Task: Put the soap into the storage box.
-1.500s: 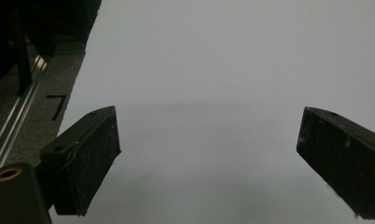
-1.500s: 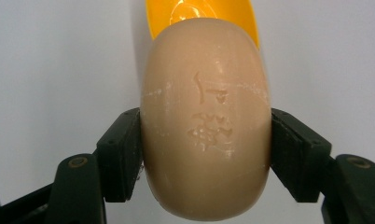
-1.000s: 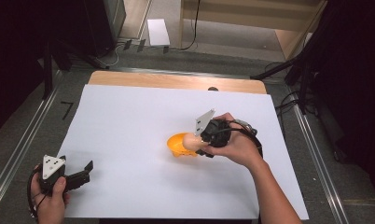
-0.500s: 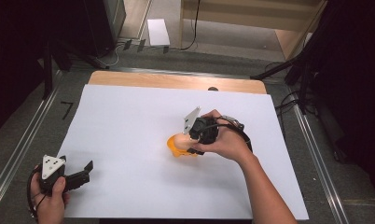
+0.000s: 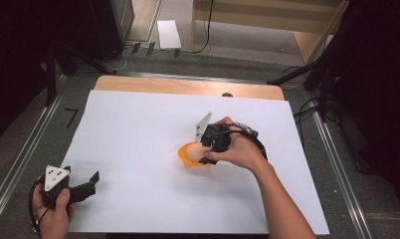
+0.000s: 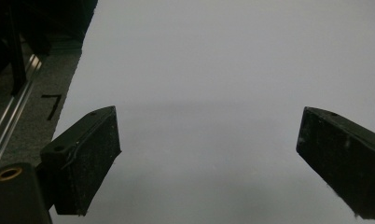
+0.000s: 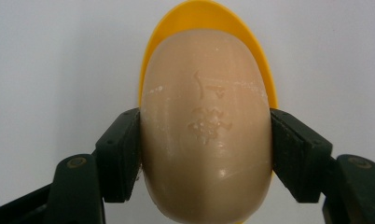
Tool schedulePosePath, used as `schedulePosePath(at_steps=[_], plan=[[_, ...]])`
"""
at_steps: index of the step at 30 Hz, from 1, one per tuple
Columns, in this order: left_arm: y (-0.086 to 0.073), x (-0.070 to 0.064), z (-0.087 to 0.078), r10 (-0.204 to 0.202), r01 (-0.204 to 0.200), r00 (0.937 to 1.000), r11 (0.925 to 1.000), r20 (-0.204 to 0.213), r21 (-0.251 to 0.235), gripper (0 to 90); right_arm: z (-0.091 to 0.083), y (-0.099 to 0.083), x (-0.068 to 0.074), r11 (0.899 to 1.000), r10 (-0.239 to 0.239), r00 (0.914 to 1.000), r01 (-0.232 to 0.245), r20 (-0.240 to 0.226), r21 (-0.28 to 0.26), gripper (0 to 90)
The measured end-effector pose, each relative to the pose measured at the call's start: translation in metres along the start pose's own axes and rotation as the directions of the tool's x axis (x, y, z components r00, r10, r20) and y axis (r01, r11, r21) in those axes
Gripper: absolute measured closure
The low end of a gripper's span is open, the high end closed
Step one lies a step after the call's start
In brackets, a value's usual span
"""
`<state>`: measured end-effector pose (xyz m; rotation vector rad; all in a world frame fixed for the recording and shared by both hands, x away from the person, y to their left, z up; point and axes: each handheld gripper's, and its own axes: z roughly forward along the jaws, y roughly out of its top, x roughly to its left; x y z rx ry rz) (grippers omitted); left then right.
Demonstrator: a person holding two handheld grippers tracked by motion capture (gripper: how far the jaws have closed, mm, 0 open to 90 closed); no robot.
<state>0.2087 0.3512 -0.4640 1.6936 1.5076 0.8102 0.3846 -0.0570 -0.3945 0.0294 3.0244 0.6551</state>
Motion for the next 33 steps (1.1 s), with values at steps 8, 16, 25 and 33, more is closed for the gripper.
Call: schedulePosePath(at_steps=[8,16,25,33], plan=[[0.0,0.0,0.0,-0.003,0.003,1.0,1.0,0.002,0.002,6.5,-0.007,-0.001,-0.002,0.998,0.034,0.9991,-0.032,0.025,-0.061,26.4],[0.0,0.0,0.0,-0.001,0.001,1.0,1.0,0.002,0.002,6.6,-0.017,-0.016,0.002,0.99,0.096,0.9923,-0.087,0.079,-0.113,19.7],[0.0,0.0,0.001,0.001,-0.001,1.0,1.0,0.0,0.001,6.6,-0.025,-0.042,0.012,0.974,0.201,0.9676,-0.181,0.153,-0.137,13.3],[0.0,0.0,0.0,-0.002,0.002,1.0,1.0,-0.008,0.001,6.6,-0.032,-0.065,0.021,0.947,0.28,0.9489,-0.248,0.146,-0.206,8.3]])
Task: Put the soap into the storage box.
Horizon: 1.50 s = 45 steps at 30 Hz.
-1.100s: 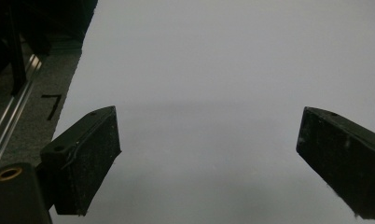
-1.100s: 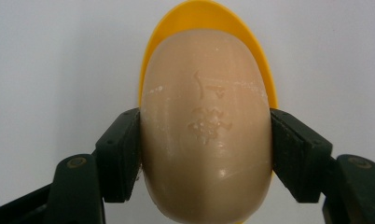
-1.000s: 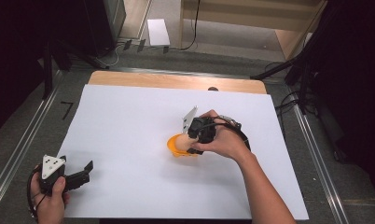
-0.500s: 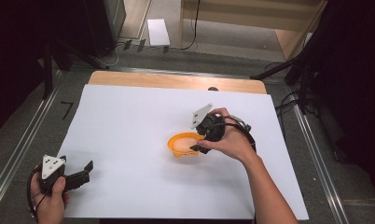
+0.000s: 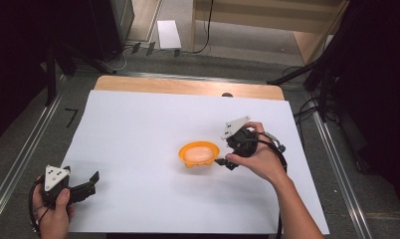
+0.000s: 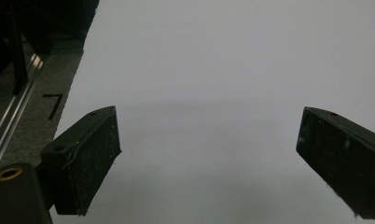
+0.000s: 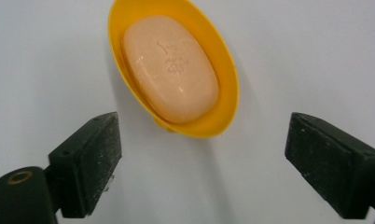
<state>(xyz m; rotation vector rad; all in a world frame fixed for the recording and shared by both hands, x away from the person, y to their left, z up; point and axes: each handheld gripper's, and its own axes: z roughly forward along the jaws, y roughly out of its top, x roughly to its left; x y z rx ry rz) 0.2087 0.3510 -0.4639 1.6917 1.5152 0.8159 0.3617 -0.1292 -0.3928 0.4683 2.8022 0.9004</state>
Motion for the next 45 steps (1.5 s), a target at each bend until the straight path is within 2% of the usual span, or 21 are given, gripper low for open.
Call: schedulePosePath(at_steps=[5,10,16,18,21,23,25,27,28,30,35,37,40,41,42,45], plan=[[0.0,0.0,0.0,0.001,-0.001,1.0,1.0,0.002,-0.001,6.6,-0.003,-0.017,0.003,0.998,0.063,0.9966,-0.063,0.054,-0.001,0.4],[0.0,0.0,0.0,-0.002,0.002,1.0,1.0,-0.004,-0.001,6.6,-0.007,-0.035,0.008,0.994,0.112,0.9905,-0.111,0.08,-0.02,0.0],[0.0,0.0,0.001,-0.004,0.004,1.0,1.0,-0.008,0.003,6.6,-0.009,-0.056,0.009,0.98,0.197,0.9751,-0.194,0.101,-0.046,0.0],[0.0,0.0,0.001,-0.005,0.005,1.0,1.0,-0.007,0.002,6.6,-0.01,-0.065,0.009,0.976,0.216,0.9695,-0.211,0.116,-0.056,0.0],[0.0,0.0,0.0,-0.004,0.004,1.0,1.0,-0.009,0.003,6.6,-0.012,-0.074,0.011,0.969,0.243,0.9636,-0.236,0.113,-0.069,0.2],[0.0,0.0,0.001,-0.004,0.004,0.9999,1.0,-0.01,0.004,6.6,-0.014,-0.082,0.012,0.965,0.253,0.9602,-0.243,0.118,-0.095,4.0],[0.0,0.0,0.001,-0.003,0.003,1.0,1.0,-0.008,0.003,6.6,-0.016,-0.088,0.014,0.96,0.27,0.9537,-0.257,0.132,-0.111,5.8],[0.0,0.0,0.001,-0.005,0.005,1.0,1.0,-0.007,0.003,6.6,-0.017,-0.095,0.016,0.95,0.298,0.9431,-0.279,0.147,-0.137,6.4],[0.0,0.0,0.001,-0.006,0.006,1.0,1.0,-0.008,0.001,6.6,-0.018,-0.099,0.017,0.949,0.3,0.9425,-0.279,0.147,-0.15,6.4],[0.0,0.0,0.001,-0.004,0.004,1.0,1.0,-0.007,0.001,6.6,-0.019,-0.105,0.02,0.942,0.318,0.9341,-0.293,0.161,-0.164,6.6],[0.0,0.0,0.0,-0.005,0.005,0.9999,1.0,-0.009,0.004,6.6,-0.022,-0.121,0.026,0.926,0.352,0.9207,-0.317,0.168,-0.206,7.1],[0.0,0.0,0.001,-0.003,0.003,0.9999,1.0,-0.01,0.006,6.6,-0.023,-0.128,0.03,0.921,0.365,0.9103,-0.323,0.194,-0.22,8.2],[0.0,0.0,0.001,-0.004,0.004,0.9999,1.0,-0.012,0.007,6.6,-0.023,-0.139,0.035,0.896,0.413,0.888,-0.358,0.201,-0.263,8.6],[0.0,0.0,0.001,-0.005,0.005,0.9999,1.0,-0.012,0.007,6.6,-0.024,-0.143,0.037,0.893,0.421,0.8822,-0.361,0.211,-0.27,8.6],[0.0,0.0,0.001,-0.005,0.005,0.9999,1.0,-0.012,0.008,6.6,-0.024,-0.146,0.038,0.89,0.424,0.8808,-0.362,0.211,-0.277,8.6],[0.0,0.0,0.001,-0.003,0.003,0.9999,1.0,-0.011,0.009,6.6,-0.025,-0.154,0.041,0.878,0.447,0.8681,-0.38,0.215,-0.291,8.6]])
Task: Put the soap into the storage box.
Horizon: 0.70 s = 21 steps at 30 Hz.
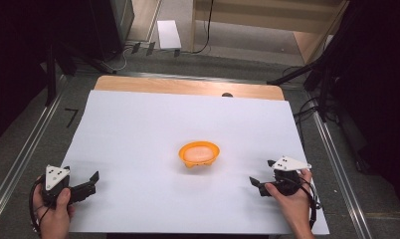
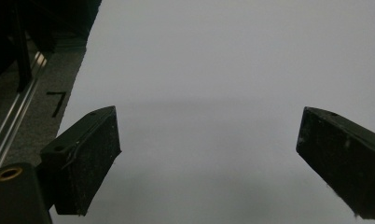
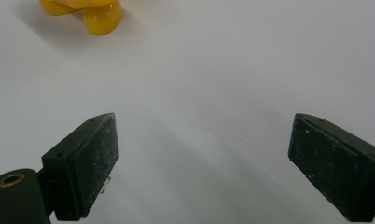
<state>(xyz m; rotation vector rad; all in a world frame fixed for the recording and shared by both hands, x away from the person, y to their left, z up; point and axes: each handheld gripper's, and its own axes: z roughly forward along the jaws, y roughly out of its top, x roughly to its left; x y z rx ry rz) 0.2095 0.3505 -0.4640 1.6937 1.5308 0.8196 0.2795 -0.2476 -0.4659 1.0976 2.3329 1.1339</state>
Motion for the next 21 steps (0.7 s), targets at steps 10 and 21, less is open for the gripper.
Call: schedulePosePath(at_steps=[10,21], plan=[[0.0,-0.001,0.0,0.004,-0.004,1.0,1.0,-0.002,-0.003,6.6,-0.019,-0.027,-0.008,0.995,0.08,0.996,-0.078,0.04,-0.066,8.6],[0.0,-0.002,0.0,0.007,-0.007,0.9999,1.0,-0.011,-0.002,6.6,-0.045,-0.059,-0.015,0.979,0.166,0.9841,-0.157,0.064,-0.129,8.2]])
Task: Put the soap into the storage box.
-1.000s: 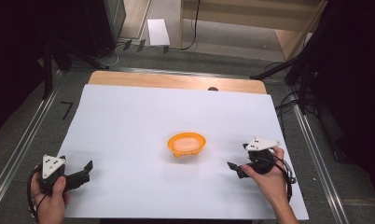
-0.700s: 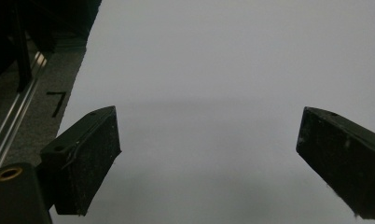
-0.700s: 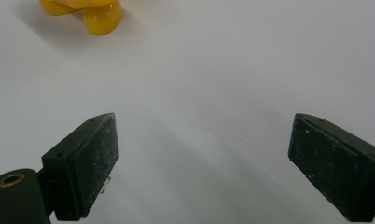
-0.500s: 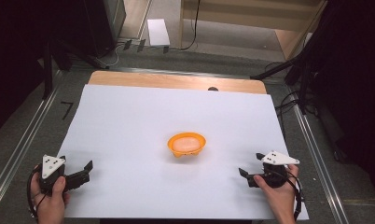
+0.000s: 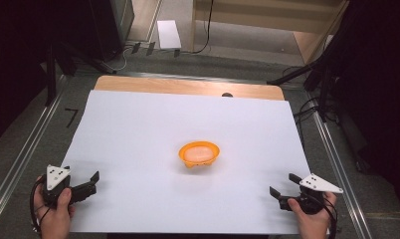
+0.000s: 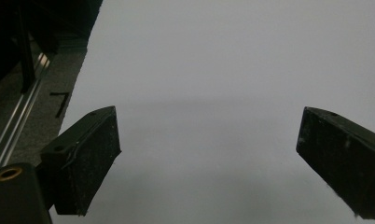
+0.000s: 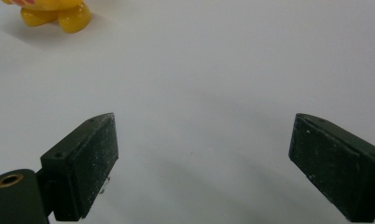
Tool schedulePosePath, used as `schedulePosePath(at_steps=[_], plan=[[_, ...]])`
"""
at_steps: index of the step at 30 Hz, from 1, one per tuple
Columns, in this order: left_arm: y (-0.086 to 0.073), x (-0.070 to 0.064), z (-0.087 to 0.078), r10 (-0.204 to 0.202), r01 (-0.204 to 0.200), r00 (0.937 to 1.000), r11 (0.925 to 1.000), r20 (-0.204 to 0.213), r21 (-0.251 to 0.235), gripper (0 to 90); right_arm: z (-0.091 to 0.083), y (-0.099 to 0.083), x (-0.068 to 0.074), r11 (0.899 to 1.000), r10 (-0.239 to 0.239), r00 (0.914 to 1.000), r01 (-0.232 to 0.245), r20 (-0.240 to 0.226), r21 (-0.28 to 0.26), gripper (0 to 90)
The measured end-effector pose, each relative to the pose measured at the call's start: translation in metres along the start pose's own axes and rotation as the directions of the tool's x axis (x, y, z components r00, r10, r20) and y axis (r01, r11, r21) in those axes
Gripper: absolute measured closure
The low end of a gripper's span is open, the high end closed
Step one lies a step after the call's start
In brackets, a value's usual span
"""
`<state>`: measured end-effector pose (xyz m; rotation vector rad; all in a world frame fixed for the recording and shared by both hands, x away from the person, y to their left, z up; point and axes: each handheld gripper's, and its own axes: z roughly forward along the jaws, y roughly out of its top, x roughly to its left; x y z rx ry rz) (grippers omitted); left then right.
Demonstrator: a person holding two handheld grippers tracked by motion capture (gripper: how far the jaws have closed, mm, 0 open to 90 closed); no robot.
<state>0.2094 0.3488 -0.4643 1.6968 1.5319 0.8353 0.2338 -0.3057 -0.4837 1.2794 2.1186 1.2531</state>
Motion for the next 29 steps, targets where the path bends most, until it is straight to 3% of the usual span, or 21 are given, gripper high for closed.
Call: schedulePosePath(at_steps=[16,29], plan=[[0.0,0.002,-0.001,-0.02,0.02,0.9998,0.9998,0.005,-0.006,6.5,-0.035,-0.02,-0.019,0.996,0.064,0.9939,-0.059,0.09,-0.061,8.2],[0.0,0.003,0.0,-0.019,0.019,0.9998,0.9998,0.009,-0.001,6.5,-0.037,-0.023,-0.019,0.996,0.074,0.9927,-0.068,0.096,-0.064,8.4]])
